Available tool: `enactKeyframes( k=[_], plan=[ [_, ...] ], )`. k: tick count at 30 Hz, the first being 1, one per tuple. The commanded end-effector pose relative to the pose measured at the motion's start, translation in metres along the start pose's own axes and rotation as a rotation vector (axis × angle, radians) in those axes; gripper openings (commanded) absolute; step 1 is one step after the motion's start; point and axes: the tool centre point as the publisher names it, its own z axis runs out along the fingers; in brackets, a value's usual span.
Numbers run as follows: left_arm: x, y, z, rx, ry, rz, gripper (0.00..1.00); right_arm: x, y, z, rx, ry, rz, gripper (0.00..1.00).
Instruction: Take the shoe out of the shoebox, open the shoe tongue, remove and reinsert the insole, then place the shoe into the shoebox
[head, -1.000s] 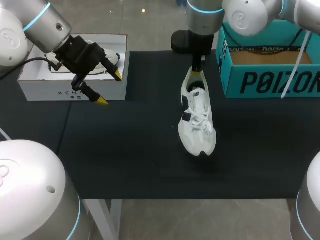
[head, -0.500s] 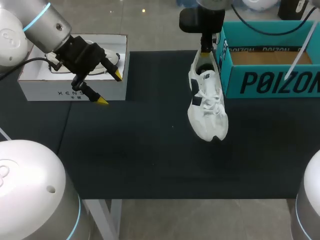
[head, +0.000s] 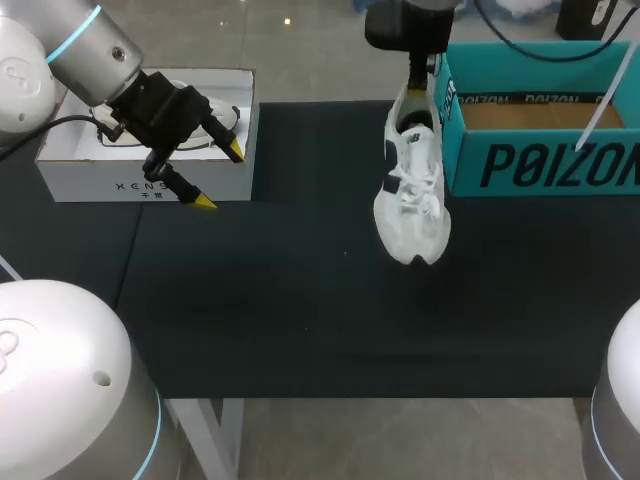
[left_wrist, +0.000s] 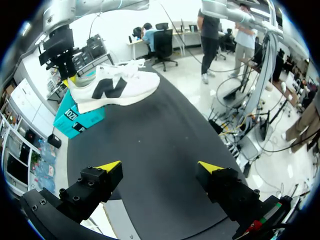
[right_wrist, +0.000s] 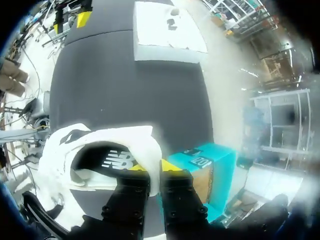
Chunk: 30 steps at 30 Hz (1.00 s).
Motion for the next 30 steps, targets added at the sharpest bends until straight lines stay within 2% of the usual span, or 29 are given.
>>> enactKeyframes(
  k=[1,9,12,17,21,22,30],
  plan=[
    [0.000,0.000,0.000,-0.002,0.001,0.000,1.00,-0.028,-0.015,-0.015,0.061,-0.082,0.219,0.00],
    [0.000,0.000,0.000,-0.002,0.001,0.000,1.00,-0.079,-0.088,-0.011,0.143,-0.128,0.591,0.00],
    [0.000,0.000,0.000,-0.002,0.001,0.000,1.00,-0.093,-0.120,-0.009,0.162,-0.099,0.721,0.00],
    [0.000,0.000,0.000,-0.002,0.001,0.000,1.00,-0.110,-0.174,-0.018,0.147,-0.044,0.925,0.00],
    [0.000,0.000,0.000,-0.002,0.001,0.000,1.00,-0.119,-0.208,-0.019,0.163,-0.025,1.051,0.00],
    [0.000,0.000,0.000,-0.002,0.001,0.000,1.00,-0.120,-0.213,-0.019,0.166,-0.027,1.068,0.00],
    [0.000,0.000,0.000,-0.002,0.001,0.000,1.00,-0.120,-0.213,-0.019,0.166,-0.027,1.068,0.00]
  ],
)
